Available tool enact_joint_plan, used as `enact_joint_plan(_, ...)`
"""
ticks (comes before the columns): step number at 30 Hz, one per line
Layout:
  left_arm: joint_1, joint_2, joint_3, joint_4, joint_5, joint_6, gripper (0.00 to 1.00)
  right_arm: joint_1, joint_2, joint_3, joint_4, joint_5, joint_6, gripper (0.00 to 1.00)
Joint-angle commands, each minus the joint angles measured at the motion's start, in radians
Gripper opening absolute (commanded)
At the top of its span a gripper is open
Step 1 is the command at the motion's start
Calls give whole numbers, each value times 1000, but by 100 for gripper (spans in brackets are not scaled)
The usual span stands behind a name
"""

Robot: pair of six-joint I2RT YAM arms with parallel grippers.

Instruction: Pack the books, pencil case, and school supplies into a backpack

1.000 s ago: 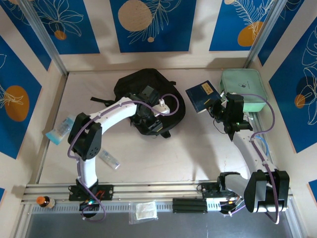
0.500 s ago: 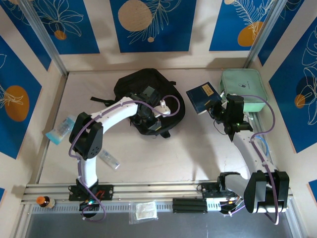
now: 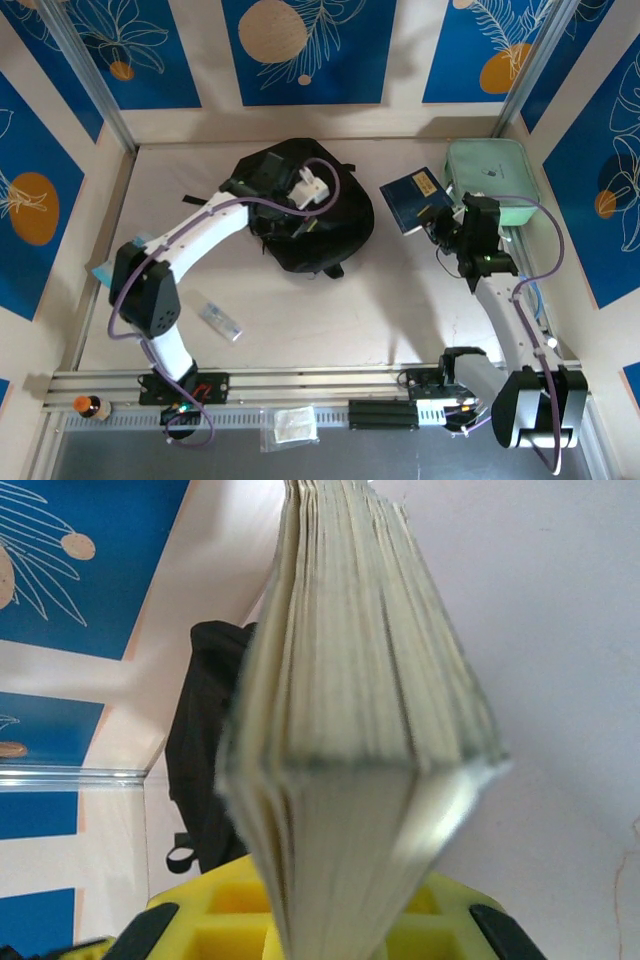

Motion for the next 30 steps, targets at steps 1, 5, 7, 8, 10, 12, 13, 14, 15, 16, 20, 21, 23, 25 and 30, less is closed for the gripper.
enact_joint_plan(1, 43, -82, -64, 186, -15, -136, 0, -3, -54, -3, -45, -34, -28, 4)
enact_joint_plan(5, 55, -133, -107, 300, -31, -196, 0, 13, -79, -7, -108, -77, -16, 4)
enact_joint_plan(7, 55, -145, -116, 333, -35, -212, 0, 30, -91, -9, -136, -90, -11, 4)
enact_joint_plan(8, 56, -152, -120, 351, -34, -224, 0, 44, -96, -10, -144, -98, -5, 4)
enact_joint_plan(10, 55, -160, -129, 386, -28, -238, 0, 72, -97, -10, -152, -117, 12, 5)
enact_joint_plan(12, 56, -165, -135, 412, -17, -250, 0, 109, -84, -12, -143, -142, 41, 5)
enact_joint_plan(13, 55, -169, -136, 422, -5, -252, 0, 132, -72, -13, -133, -154, 59, 5)
enact_joint_plan(14, 55, -173, -138, 432, 7, -255, 0, 155, -55, -10, -127, -158, 78, 5)
enact_joint_plan(15, 55, -176, -142, 441, 14, -258, 0, 176, -39, -5, -123, -158, 94, 5)
enact_joint_plan(16, 55, -182, -145, 453, 19, -259, 0, 198, -19, 0, -116, -160, 112, 4)
enact_joint_plan(20, 55, -205, -164, 478, 28, -257, 0, 262, 57, 6, -46, -183, 197, 4)
enact_joint_plan(21, 55, -208, -167, 479, 33, -257, 0, 269, 78, 12, -40, -191, 215, 3)
enact_joint_plan(23, 55, -213, -173, 479, 47, -256, 0, 288, 121, 22, 11, -224, 250, 3)
enact_joint_plan(25, 55, -218, -179, 480, 59, -255, 0, 307, 152, 25, 81, -240, 274, 3)
enact_joint_plan(30, 55, -231, -190, 486, 80, -253, 0, 347, 236, 77, 192, -246, 290, 3)
